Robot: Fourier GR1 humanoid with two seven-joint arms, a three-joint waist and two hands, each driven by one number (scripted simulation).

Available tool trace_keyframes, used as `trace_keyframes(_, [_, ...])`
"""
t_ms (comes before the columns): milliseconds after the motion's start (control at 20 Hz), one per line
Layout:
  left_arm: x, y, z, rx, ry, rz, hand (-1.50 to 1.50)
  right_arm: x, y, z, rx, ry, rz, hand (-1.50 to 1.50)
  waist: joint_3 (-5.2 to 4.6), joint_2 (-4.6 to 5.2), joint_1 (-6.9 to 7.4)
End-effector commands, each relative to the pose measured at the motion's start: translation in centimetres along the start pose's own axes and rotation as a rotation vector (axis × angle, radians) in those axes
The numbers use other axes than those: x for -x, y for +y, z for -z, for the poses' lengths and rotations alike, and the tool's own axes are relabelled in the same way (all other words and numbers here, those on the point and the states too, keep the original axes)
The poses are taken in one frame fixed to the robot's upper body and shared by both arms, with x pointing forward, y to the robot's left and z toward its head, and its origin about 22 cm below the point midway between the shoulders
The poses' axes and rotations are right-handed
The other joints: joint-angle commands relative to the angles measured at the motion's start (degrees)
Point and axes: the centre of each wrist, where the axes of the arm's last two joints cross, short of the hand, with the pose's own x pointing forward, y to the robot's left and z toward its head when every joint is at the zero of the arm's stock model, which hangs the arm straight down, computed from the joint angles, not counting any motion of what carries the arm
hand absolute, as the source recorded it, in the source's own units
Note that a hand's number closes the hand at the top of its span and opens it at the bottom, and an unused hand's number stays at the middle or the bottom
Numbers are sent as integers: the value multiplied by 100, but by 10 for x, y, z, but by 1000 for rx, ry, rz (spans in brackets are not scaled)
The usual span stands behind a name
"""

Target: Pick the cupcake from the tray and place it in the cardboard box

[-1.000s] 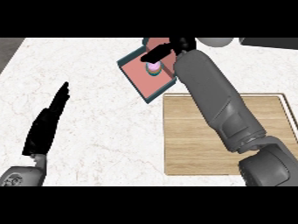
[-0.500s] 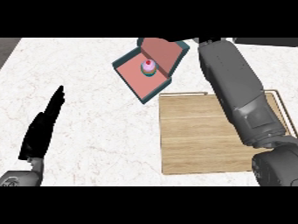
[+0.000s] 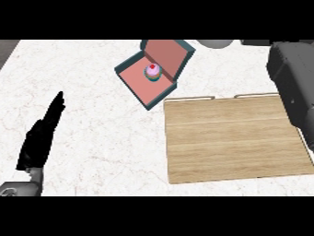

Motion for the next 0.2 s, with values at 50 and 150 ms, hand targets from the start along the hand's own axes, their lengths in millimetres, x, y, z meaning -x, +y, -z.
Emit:
trace_keyframes(50, [-3, 3, 2, 4, 6, -2, 0, 12, -63, 5, -9, -10, 4, -150, 1, -7, -8])
trace_keyframes(150, [-14, -2, 5, -7, -10, -7, 0, 17, -84, 4, -22, -29, 0, -150, 6, 8, 6])
